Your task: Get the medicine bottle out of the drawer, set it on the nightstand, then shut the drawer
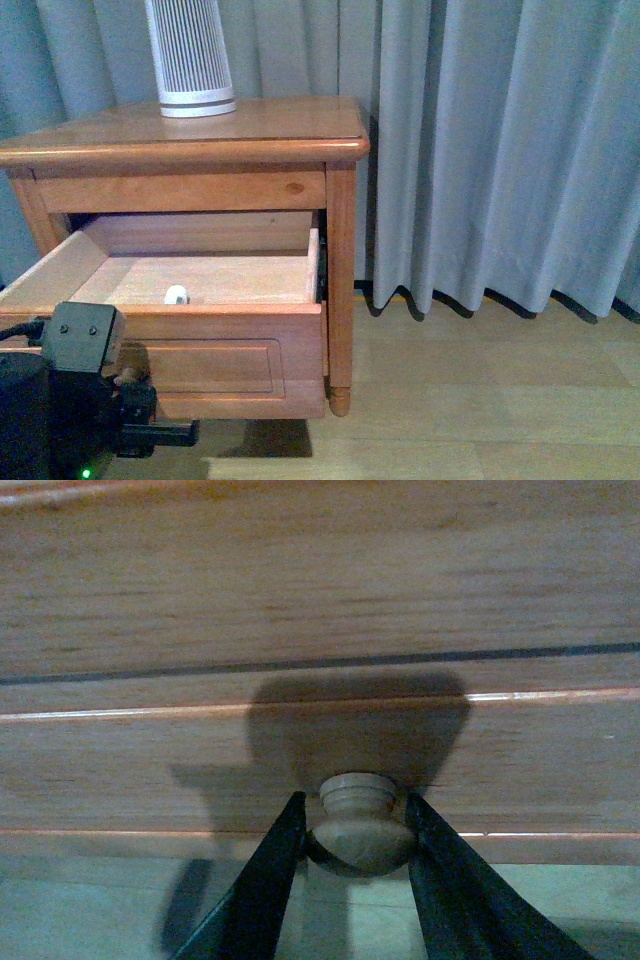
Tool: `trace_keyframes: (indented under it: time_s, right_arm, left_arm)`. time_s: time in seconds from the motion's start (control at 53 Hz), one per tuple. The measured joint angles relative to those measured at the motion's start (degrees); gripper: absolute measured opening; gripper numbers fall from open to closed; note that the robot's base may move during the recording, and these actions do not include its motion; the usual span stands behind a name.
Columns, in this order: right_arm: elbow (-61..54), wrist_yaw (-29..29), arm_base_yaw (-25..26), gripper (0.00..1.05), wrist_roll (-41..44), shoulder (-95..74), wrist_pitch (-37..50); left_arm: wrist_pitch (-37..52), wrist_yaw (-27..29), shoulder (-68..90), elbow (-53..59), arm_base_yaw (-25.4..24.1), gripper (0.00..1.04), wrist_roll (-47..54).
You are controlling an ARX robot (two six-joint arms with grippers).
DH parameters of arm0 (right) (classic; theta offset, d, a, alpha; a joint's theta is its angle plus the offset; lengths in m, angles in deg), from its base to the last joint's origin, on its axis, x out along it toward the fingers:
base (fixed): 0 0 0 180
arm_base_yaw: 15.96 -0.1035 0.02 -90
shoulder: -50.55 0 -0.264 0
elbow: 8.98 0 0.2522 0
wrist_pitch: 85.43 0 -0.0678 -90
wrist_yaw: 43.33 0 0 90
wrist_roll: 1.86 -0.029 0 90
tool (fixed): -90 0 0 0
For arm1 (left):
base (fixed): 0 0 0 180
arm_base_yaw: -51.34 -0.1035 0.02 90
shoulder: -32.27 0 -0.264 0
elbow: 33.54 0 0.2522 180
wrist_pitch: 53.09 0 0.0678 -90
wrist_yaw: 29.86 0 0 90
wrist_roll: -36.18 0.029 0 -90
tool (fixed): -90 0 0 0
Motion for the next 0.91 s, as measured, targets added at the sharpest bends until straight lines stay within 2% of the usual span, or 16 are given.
trace_keyframes:
  time_s: [0.208, 0.472, 0.66, 0.906]
  right_arm:
    - [0.00, -0.02, 0.00, 0.98, 0.00, 0.00, 0.00]
    - [0.00, -0.02, 0.00, 0.98, 0.00, 0.00, 0.00]
    - [0.00, -0.02, 0.00, 0.98, 0.00, 0.00, 0.00]
    - [0.00, -0.02, 0.00, 0.98, -0.02, 0.00, 0.00]
  left_arm:
    - [-5.31, -2.40, -4.11, 6.23, -0.83, 0.59, -0.17]
    - [-19.56, -4.85, -27.19, 7.23, -5.18, 0.99, 2.34]
    - [-31.69, -5.57, -50.01, 8.57, -5.53, 0.98, 6.99]
    - [-51.01, -0.92, -81.37, 13.73, -6.75, 0.98, 8.07]
